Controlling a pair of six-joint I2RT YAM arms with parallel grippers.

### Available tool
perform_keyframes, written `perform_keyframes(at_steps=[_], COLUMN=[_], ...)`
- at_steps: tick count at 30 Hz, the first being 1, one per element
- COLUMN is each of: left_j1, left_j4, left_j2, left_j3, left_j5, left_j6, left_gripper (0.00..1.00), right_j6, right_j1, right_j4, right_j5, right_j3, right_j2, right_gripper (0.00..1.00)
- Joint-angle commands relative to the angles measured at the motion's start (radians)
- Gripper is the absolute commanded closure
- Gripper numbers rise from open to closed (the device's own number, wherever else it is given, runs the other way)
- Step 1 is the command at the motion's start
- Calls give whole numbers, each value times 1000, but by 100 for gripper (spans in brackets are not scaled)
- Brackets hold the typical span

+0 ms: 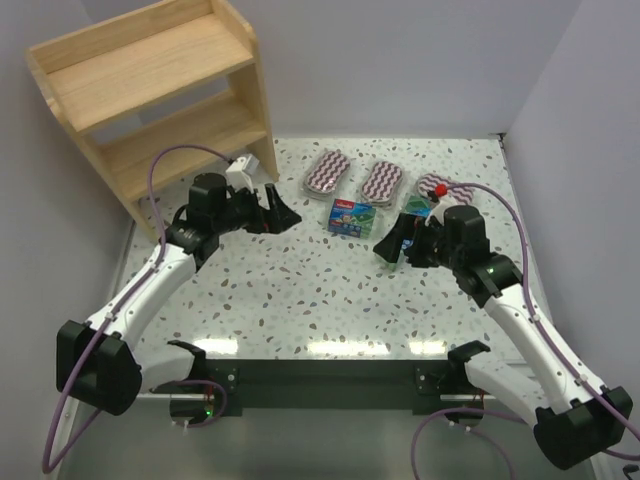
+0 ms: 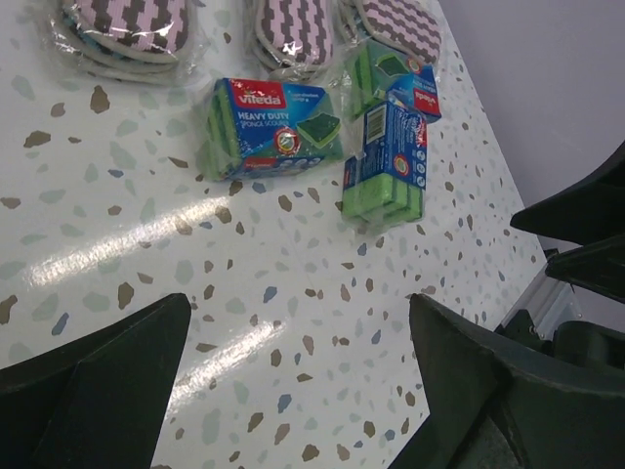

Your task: Place and organize the cleaning sponges onto the shelf

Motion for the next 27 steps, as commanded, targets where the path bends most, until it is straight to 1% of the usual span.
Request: perform_keyframes(at_steps=[1, 3, 5, 6, 7, 8, 9, 10, 11, 12, 14, 18, 21, 25, 27], left_j1=[-10, -10, -19, -20, -20, -22, -25, -33, -36, -39, -51, -83, -128, -175, -175], left_j4=[98, 109, 183, 194, 193, 192, 185, 160, 159, 159, 159, 159, 71, -11, -8], left_j2=[52, 94, 167, 196, 229, 305, 345, 382, 454, 488, 564, 654, 703, 724, 749], left_j3=[87, 116, 152, 172, 220, 251, 317, 351, 380, 429, 468, 550, 603, 594, 574], left_j5=[49, 71, 100, 100, 76, 80, 79, 34, 34, 40, 40, 6, -41, -182, -191], left_j6=[26, 29, 30, 30, 24, 24, 32, 34, 41, 46, 46, 61, 104, 145, 147], left_gripper=[0, 0, 0, 0, 0, 0, 0, 0, 0, 0, 0, 0, 1, 2, 3], right_j6=[-14, -14, -14, -16, -16, -19, -20, -22, -22, -23, -25, -25, -26, -33, -25], right_j1=[4, 4, 4, 4, 3, 4, 4, 4, 6, 4, 6, 3, 3, 1, 3], right_j4=[-6, -8, -20, -28, -41, -48, -55, -68, -69, -72, -81, -100, -114, -131, -114], right_j5=[-17, -14, -8, -5, 0, 5, 12, 17, 23, 29, 43, 100, 123, 138, 126], right_j3=[-6, -6, -2, 0, 2, 2, 0, -8, -12, -14, -20, -11, 8, 22, 11], right_j2=[-29, -30, -26, -24, -21, -21, -26, -30, -46, -53, -76, -84, -61, -44, -44], right_gripper=[1, 1, 1, 1, 1, 1, 1, 1, 1, 1, 1, 1, 1, 1, 1])
